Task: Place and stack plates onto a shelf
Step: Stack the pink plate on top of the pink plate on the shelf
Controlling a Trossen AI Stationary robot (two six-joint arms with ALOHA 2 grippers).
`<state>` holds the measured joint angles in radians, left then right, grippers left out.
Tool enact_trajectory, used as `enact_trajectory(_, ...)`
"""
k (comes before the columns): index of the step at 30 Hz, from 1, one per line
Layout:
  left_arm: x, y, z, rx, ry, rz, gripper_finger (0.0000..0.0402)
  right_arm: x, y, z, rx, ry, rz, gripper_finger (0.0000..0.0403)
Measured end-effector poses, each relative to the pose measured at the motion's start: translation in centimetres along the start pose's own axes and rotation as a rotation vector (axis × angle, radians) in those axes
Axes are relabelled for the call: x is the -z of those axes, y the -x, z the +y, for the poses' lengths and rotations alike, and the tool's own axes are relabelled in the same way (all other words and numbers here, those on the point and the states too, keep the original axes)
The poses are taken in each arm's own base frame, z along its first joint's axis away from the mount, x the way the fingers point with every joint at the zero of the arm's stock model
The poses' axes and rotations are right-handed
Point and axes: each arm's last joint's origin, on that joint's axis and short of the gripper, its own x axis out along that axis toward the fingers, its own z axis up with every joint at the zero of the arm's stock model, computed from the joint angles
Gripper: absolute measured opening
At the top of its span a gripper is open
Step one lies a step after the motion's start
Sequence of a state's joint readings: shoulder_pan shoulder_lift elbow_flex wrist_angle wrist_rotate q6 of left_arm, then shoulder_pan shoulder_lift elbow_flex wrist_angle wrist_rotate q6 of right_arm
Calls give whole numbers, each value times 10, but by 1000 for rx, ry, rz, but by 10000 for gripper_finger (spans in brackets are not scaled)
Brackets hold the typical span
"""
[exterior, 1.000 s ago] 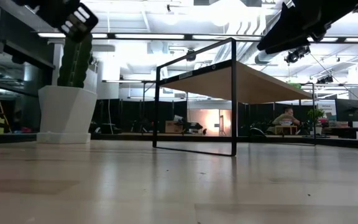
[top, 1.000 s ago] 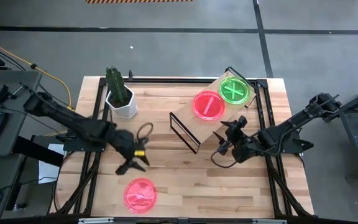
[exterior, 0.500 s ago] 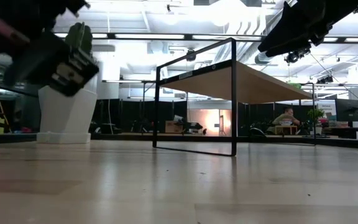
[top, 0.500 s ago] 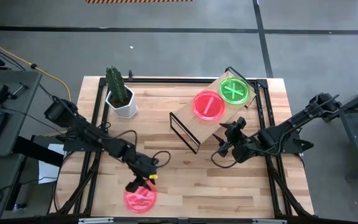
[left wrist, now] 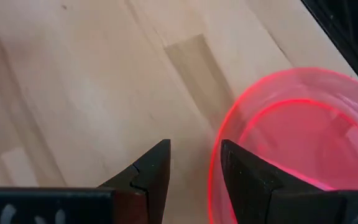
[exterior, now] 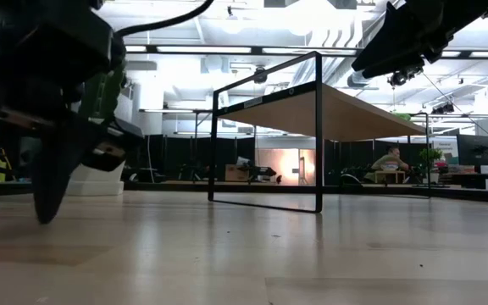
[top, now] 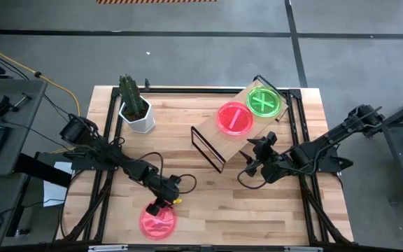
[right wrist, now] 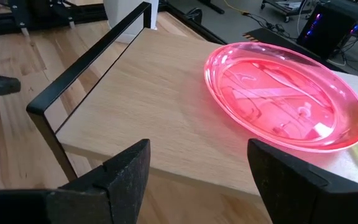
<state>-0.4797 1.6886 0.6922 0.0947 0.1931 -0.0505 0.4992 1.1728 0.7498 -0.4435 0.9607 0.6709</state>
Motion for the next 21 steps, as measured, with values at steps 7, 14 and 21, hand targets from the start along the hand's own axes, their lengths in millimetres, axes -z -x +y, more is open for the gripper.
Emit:
enact_trajectory(7,4,-1,-7,43,-5,36,131,0,0,0,0,-2,0,261)
enact_trajectory(14,4,-1,-8,45,-3,45,131,0,0,0,0,-2,0,261)
enact_trajectory(21,5,-1,-7,38,-9,57,56,0,0,0,0,-1,1,261)
